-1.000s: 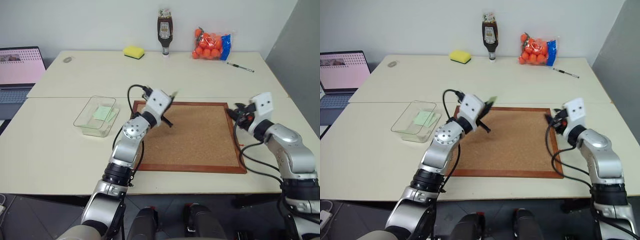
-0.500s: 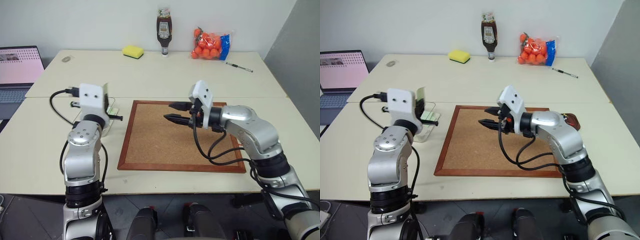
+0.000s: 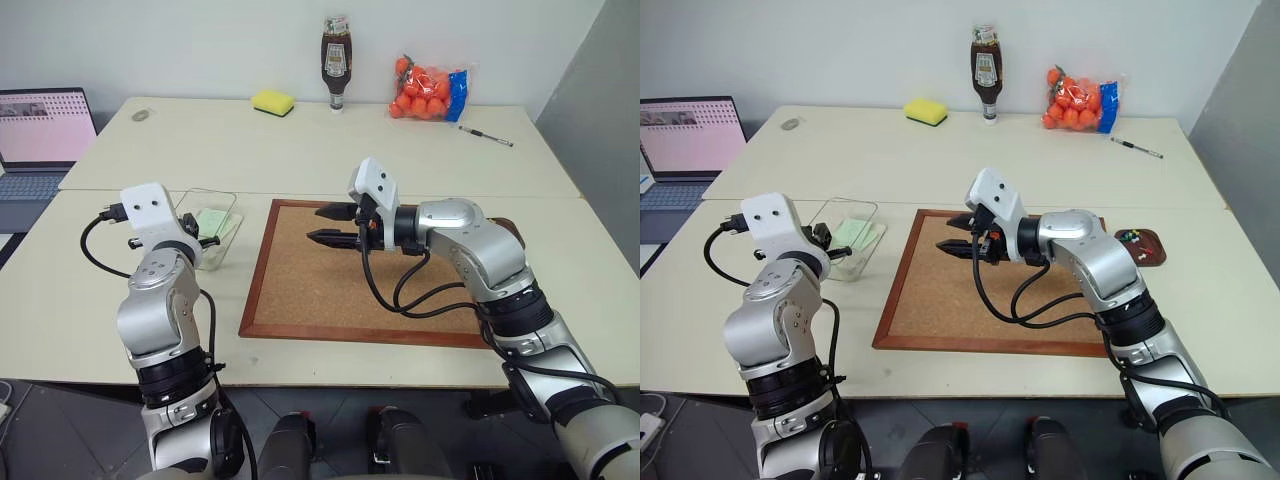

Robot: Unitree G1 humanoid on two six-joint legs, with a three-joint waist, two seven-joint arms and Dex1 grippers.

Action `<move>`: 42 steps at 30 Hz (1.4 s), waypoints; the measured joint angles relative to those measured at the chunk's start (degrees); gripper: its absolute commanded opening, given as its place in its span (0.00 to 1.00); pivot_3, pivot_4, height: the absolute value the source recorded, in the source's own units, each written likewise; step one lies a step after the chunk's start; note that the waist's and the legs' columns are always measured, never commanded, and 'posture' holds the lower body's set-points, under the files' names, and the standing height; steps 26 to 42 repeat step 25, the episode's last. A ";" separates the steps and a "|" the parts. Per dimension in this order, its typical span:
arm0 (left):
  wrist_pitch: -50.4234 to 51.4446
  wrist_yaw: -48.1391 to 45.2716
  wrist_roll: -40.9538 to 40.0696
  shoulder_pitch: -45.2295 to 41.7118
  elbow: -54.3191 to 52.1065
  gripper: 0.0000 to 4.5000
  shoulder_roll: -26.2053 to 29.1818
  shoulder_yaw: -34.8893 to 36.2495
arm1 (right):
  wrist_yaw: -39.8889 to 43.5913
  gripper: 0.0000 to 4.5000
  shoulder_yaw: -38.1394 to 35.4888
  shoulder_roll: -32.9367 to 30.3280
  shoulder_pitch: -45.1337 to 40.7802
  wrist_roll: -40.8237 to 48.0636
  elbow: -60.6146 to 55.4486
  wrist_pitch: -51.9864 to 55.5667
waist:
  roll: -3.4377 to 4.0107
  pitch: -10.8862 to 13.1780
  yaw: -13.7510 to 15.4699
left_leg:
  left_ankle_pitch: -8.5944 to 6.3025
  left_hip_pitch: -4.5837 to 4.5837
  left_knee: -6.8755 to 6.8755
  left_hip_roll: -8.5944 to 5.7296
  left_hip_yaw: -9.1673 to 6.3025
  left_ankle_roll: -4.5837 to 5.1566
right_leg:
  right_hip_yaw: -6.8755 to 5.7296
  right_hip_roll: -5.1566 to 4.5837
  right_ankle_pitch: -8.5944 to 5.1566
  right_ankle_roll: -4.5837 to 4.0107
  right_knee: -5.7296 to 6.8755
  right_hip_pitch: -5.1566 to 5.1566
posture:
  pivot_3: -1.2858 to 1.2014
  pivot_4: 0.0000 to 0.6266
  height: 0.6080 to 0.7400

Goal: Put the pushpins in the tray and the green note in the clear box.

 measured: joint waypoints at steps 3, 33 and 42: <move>0.00 0.66 -0.85 -0.18 0.61 0.60 -0.10 0.11 | 0.09 0.50 0.00 -0.03 0.00 -0.35 -0.09 0.08 | 0.00 0.00 -0.01 | 0.00 0.00 0.01 -0.02 -0.01 0.00 | 0.03 -0.01 0.00 0.00 -0.01 0.00 | 0.52 0.24 1.00; -26.71 -23.52 -3.02 10.69 -1.98 0.72 7.16 -29.02 | -22.77 0.50 -17.61 2.54 31.87 -2.98 -20.39 -3.37 | -0.04 -0.02 -0.11 | -0.01 0.08 -0.06 0.16 0.15 0.00 | 0.08 0.11 -0.06 -0.15 0.05 -0.03 | 0.52 0.24 1.00; -26.71 -23.52 -3.02 10.69 -1.98 0.72 7.16 -29.02 | -22.77 0.50 -17.61 2.54 31.87 -2.98 -20.39 -3.37 | -0.04 -0.02 -0.11 | -0.01 0.08 -0.06 0.16 0.15 0.00 | 0.08 0.11 -0.06 -0.15 0.05 -0.03 | 0.52 0.24 1.00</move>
